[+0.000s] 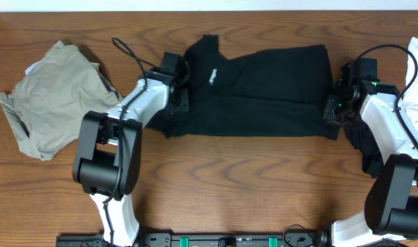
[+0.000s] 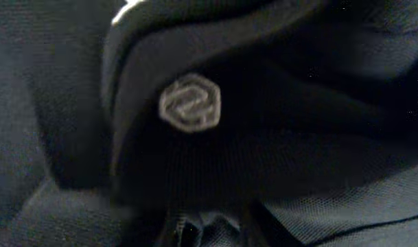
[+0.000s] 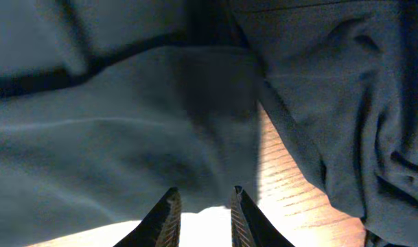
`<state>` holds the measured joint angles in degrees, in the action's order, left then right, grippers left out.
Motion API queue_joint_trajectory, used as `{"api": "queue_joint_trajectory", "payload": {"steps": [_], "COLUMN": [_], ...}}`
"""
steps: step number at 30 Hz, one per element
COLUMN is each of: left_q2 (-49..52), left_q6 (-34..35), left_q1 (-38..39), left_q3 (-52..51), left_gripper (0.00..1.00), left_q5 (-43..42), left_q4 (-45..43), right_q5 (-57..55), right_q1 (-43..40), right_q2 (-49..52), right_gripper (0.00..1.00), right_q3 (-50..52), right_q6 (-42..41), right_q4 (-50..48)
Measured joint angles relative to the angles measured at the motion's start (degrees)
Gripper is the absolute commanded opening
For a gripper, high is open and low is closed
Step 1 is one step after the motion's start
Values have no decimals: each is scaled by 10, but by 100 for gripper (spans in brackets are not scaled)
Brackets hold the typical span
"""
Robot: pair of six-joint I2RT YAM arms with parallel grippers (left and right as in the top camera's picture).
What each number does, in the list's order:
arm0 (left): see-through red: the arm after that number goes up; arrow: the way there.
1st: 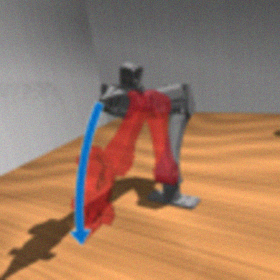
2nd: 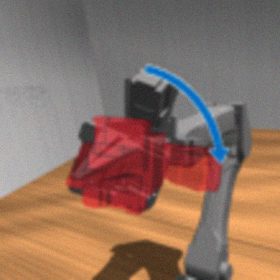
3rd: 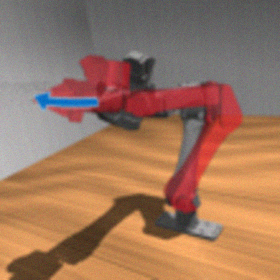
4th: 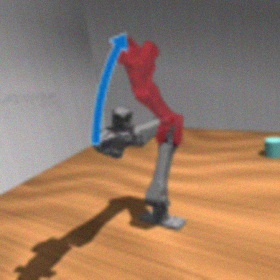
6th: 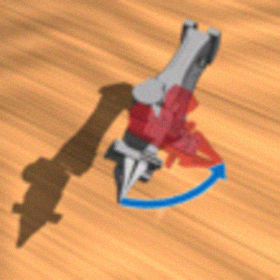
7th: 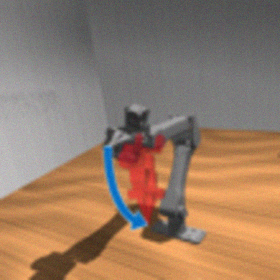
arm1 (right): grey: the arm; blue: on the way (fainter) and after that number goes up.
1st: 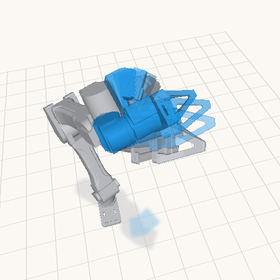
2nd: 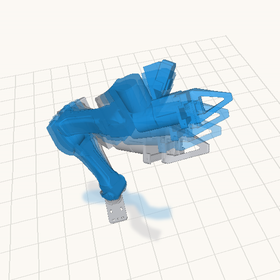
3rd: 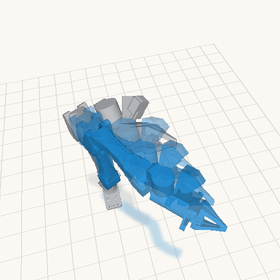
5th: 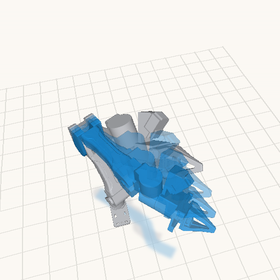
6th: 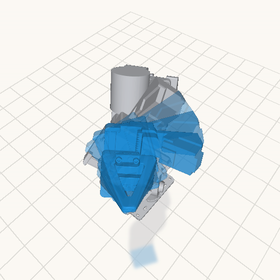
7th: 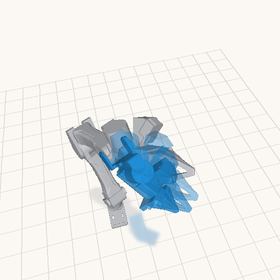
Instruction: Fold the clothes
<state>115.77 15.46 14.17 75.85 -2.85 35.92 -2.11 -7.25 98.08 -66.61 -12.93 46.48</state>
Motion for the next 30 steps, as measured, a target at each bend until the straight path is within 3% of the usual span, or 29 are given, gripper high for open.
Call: {"api": "queue_joint_trajectory", "payload": {"steps": [6,15,23,30], "left_q2": [-3,0,-7,-10], "left_q6": [11,14,1,-5], "left_q1": [-49,-72,-62,-58], "left_q3": [0,-6,-15,-20], "left_gripper": [25,21,21,22], "left_q5": [-2,1,10,14], "left_q4": [112,191,191,190], "right_q5": [0,31,139,194], "right_q1": [0,0,11,79], "right_q2": [0,0,0,0], "right_gripper": [23,22,22,21], "right_q3": [0,0,0,0], "right_q6": [0,17,103,185], "right_q4": [0,-7,-31,-60]}}
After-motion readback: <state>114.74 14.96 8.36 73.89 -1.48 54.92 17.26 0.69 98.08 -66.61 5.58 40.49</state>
